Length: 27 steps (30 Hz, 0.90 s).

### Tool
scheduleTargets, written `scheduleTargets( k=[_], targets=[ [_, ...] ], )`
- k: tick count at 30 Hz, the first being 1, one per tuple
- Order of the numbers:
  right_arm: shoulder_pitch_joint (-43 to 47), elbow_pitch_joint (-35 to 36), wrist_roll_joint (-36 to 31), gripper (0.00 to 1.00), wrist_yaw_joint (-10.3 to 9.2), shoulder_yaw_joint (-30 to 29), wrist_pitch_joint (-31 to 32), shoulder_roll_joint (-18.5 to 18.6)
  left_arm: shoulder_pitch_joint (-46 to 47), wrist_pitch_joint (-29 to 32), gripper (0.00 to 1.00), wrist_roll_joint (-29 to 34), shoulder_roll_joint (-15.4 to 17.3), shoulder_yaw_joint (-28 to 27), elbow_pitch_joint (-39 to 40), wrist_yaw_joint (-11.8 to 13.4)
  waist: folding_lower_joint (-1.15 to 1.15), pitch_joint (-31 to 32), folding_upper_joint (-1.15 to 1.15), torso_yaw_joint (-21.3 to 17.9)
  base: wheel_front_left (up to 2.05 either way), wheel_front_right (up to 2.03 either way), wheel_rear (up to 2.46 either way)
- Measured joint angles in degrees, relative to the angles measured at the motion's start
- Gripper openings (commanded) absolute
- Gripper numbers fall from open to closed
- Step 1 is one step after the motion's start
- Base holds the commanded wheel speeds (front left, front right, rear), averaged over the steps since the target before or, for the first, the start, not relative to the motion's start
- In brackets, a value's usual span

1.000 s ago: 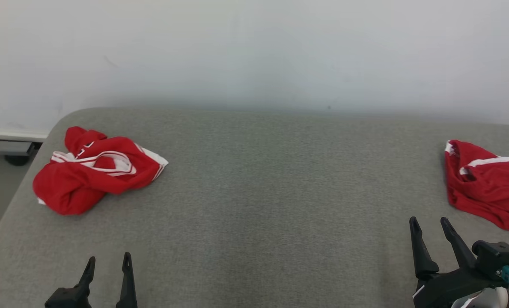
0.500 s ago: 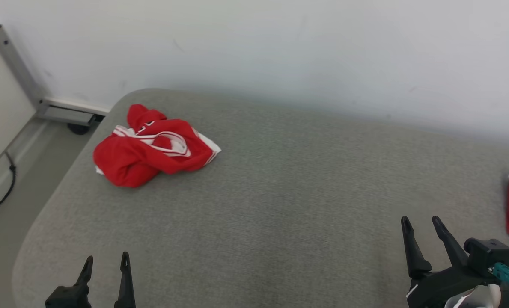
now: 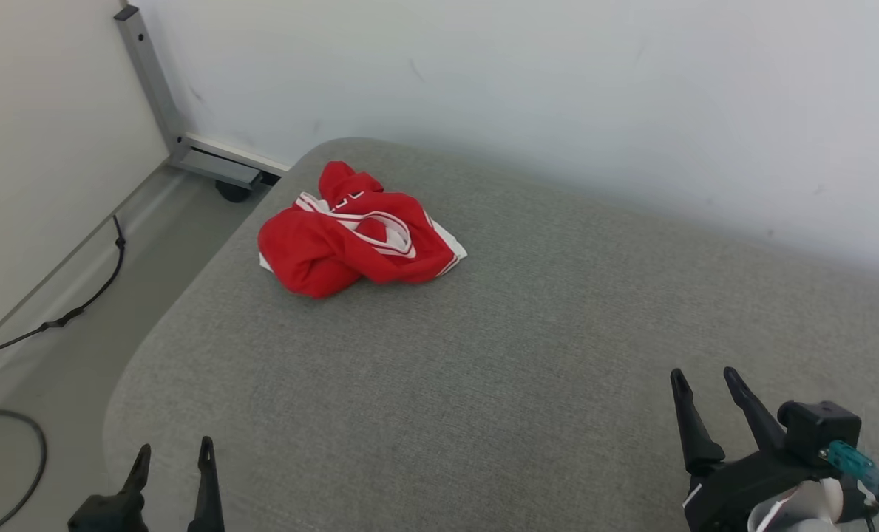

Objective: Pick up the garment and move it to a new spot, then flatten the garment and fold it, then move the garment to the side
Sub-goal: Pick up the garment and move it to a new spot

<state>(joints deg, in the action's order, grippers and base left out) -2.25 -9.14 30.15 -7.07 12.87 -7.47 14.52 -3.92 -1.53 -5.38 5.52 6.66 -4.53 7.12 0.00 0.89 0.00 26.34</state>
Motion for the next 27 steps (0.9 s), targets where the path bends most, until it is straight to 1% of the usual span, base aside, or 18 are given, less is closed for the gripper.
scheduleTargets(
  k=[3,7,16,19,23,27],
  targets=[
    [-1.26,-0.24,-0.11,1.0,0.02,0.6,0.48,-0.25,-0.46,0.0,1.0,0.0,0.1,-0.65,0.11,0.0,0.0,0.2,0.0,0.93,0.0,0.0,0.0],
    [-1.65,-0.44,-0.19,1.0,0.03,0.76,0.51,-0.37,-0.48,0.0,1.0,0.0,0.05,-0.64,0.18,0.0,0.0,0.47,0.0,1.16,0.0,0.0,0.0],
    [-1.79,-0.89,-0.47,1.0,0.35,1.65,1.3,-0.55,-0.01,0.57,1.0,-0.66,0.11,-0.87,1.68,-0.25,0.0,0.23,0.0,-0.09,0.0,0.0,0.0],
    [-1.8,-0.86,-0.52,1.0,0.35,1.78,1.48,-0.54,3.27,1.23,1.0,-2.25,0.67,-0.74,1.24,-2.41,0.0,-0.11,0.0,-0.76,0.0,0.0,0.0],
    [-2.27,-0.55,-1.13,1.0,0.36,2.53,2.01,-0.57,9.86,2.85,1.0,-2.93,2.44,-0.57,-1.68,-4.75,0.0,-0.88,0.0,-1.78,0.0,0.0,0.0],
    [-4.26,0.04,-1.77,1.0,0.37,2.79,2.47,-0.53,16.17,4.34,1.0,-3.77,3.44,-0.73,-5.04,-6.5,0.0,-1.88,0.0,-3.14,0.0,0.0,0.0]
  ],
)
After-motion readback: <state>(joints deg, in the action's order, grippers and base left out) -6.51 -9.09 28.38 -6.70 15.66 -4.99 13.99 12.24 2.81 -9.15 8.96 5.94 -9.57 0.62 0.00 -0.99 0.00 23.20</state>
